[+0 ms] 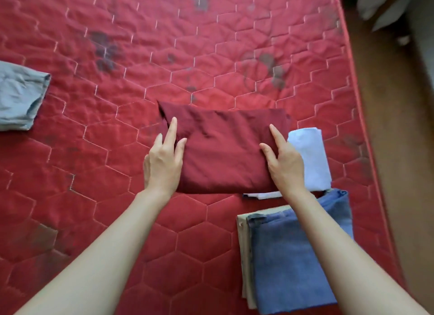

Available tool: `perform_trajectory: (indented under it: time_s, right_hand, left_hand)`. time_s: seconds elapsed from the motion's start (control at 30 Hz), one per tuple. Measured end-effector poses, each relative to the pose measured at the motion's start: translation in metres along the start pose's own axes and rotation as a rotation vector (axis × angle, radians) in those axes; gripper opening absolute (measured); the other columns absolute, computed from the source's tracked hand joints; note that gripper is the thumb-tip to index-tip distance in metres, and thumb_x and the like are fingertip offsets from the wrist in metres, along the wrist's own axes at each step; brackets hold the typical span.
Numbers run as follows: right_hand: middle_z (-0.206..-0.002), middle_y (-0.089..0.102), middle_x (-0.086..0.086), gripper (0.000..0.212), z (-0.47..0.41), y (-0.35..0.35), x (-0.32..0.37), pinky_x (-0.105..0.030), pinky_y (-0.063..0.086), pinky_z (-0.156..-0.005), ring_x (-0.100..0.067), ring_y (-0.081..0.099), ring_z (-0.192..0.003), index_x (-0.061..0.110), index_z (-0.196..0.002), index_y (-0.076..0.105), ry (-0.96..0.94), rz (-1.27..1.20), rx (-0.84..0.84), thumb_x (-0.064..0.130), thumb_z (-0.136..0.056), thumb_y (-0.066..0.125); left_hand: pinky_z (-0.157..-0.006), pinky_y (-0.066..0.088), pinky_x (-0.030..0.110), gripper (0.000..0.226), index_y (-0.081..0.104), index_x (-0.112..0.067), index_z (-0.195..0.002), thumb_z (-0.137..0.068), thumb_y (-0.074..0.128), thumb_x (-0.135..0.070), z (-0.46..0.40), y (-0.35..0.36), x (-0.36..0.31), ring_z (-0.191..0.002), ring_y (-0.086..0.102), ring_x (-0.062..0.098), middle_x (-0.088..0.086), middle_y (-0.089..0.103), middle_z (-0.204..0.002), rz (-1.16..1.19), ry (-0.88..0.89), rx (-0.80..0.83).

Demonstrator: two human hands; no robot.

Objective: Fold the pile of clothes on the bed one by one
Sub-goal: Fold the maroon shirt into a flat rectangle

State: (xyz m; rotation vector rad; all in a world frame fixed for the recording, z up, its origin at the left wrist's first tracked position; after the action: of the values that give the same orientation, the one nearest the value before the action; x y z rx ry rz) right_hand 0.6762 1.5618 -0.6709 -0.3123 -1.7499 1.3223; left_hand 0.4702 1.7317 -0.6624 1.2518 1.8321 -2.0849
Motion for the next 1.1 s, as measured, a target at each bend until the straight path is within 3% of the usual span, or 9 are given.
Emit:
perform_trajectory:
  time_s: [0.13, 0.23, 0.4, 0.5, 0.57, 0.67, 0.83, 0.93, 1.1]
  right_hand:
    - [-0.107, 0.063, -0.022, 0.052, -0.03, -0.053, -0.075, -0.039, 0.043, -0.079, -0.04, 0.06, -0.098, 0.024, -0.144, 0.044, -0.015, 0.052, -0.036, 0.035, -0.095, 0.058]
    - [-0.106, 0.064, -0.024, 0.053, -0.042, -0.072, -0.121, -0.042, 0.047, -0.077, -0.042, 0.063, -0.094, 0.025, -0.144, 0.044, -0.04, 0.09, -0.035, 0.037, -0.095, 0.058]
    - [-0.091, 0.062, -0.019, 0.053, -0.044, -0.054, -0.175, -0.041, 0.049, -0.065, -0.04, 0.063, -0.081, 0.021, -0.143, 0.046, -0.093, 0.115, 0.014, 0.038, -0.094, 0.058]
    - [-0.109, 0.063, -0.023, 0.054, -0.037, -0.025, -0.207, -0.042, 0.049, -0.068, -0.04, 0.064, -0.09, 0.025, -0.146, 0.04, -0.062, 0.178, 0.077, 0.042, -0.096, 0.053]
    - [-0.108, 0.062, -0.021, 0.054, -0.032, -0.01, -0.225, -0.042, 0.048, -0.069, -0.039, 0.063, -0.09, 0.025, -0.147, 0.037, -0.021, 0.177, 0.093, 0.042, -0.097, 0.05]
    - [-0.1, 0.059, -0.018, 0.054, -0.028, 0.004, -0.239, -0.041, 0.046, -0.065, -0.039, 0.061, -0.083, 0.024, -0.148, 0.037, 0.0, 0.158, 0.084, 0.041, -0.098, 0.049]
    - [-0.107, 0.054, -0.015, 0.052, -0.028, 0.004, -0.243, -0.036, 0.038, -0.058, -0.038, 0.059, -0.076, 0.027, -0.147, 0.037, 0.025, 0.17, 0.043, 0.043, -0.099, 0.048]
    - [-0.11, 0.053, -0.014, 0.052, -0.026, -0.001, -0.24, -0.04, 0.043, -0.061, -0.037, 0.059, -0.08, 0.024, -0.147, 0.039, 0.048, 0.113, 0.04, 0.041, -0.098, 0.049]
    - [-0.112, 0.055, -0.017, 0.051, -0.034, -0.009, -0.23, -0.042, 0.046, -0.06, -0.039, 0.06, -0.079, 0.022, -0.145, 0.042, 0.022, 0.107, 0.039, 0.038, -0.097, 0.051]
  left_hand:
    - [-0.074, 0.046, 0.047, 0.05, 0.038, -0.023, -0.147, -0.099, 0.051, -0.028, 0.007, 0.059, -0.076, -0.079, 0.057, 0.042, 0.018, 0.053, -0.092, 0.036, -0.006, -0.013]
    - [-0.067, 0.044, 0.044, 0.049, 0.041, -0.021, -0.146, -0.099, 0.052, -0.027, 0.019, 0.096, -0.11, -0.072, 0.056, 0.038, 0.014, 0.049, -0.087, 0.044, -0.018, -0.062]
    - [-0.063, 0.044, 0.046, 0.048, 0.041, -0.021, -0.145, -0.099, 0.052, -0.027, 0.052, 0.154, -0.112, -0.067, 0.052, 0.037, 0.01, 0.043, -0.084, 0.014, -0.096, -0.079]
    - [-0.065, 0.041, 0.046, 0.049, 0.039, -0.021, -0.146, -0.099, 0.051, -0.028, 0.068, 0.191, -0.098, -0.071, 0.053, 0.039, 0.013, 0.045, -0.086, -0.013, -0.151, -0.021]
    - [-0.068, 0.042, 0.047, 0.05, 0.039, -0.021, -0.147, -0.099, 0.05, -0.03, 0.073, 0.21, -0.089, -0.074, 0.054, 0.041, 0.017, 0.049, -0.09, -0.019, -0.172, 0.009]
    - [-0.068, 0.042, 0.047, 0.051, 0.038, -0.022, -0.147, -0.098, 0.051, -0.032, 0.076, 0.226, -0.079, -0.076, 0.054, 0.042, 0.019, 0.049, -0.092, -0.042, -0.189, 0.012]
    - [-0.068, 0.038, 0.041, 0.053, 0.036, -0.024, -0.148, -0.098, 0.05, -0.035, 0.079, 0.225, -0.075, -0.077, 0.053, 0.037, 0.016, 0.048, -0.096, -0.068, -0.191, 0.008]
    - [-0.067, 0.033, 0.033, 0.052, 0.04, -0.021, -0.146, -0.097, 0.053, -0.03, 0.077, 0.218, -0.083, -0.075, 0.051, 0.031, 0.014, 0.049, -0.093, -0.023, -0.146, -0.018]
    - [-0.065, 0.037, 0.035, 0.048, 0.045, -0.016, -0.143, -0.097, 0.054, -0.028, 0.066, 0.208, -0.101, -0.072, 0.05, 0.028, 0.016, 0.051, -0.089, 0.011, -0.065, -0.084]
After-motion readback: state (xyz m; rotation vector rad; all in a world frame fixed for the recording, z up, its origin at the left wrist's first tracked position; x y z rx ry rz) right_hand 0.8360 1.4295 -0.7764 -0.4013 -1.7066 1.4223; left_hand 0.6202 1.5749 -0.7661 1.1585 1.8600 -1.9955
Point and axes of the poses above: each hand's wrist, its own z-axis away from the middle knuckle, its own y-axis out of the palm, x = y × z, the point moved 5 cm from there along -z, towards the middle knuckle
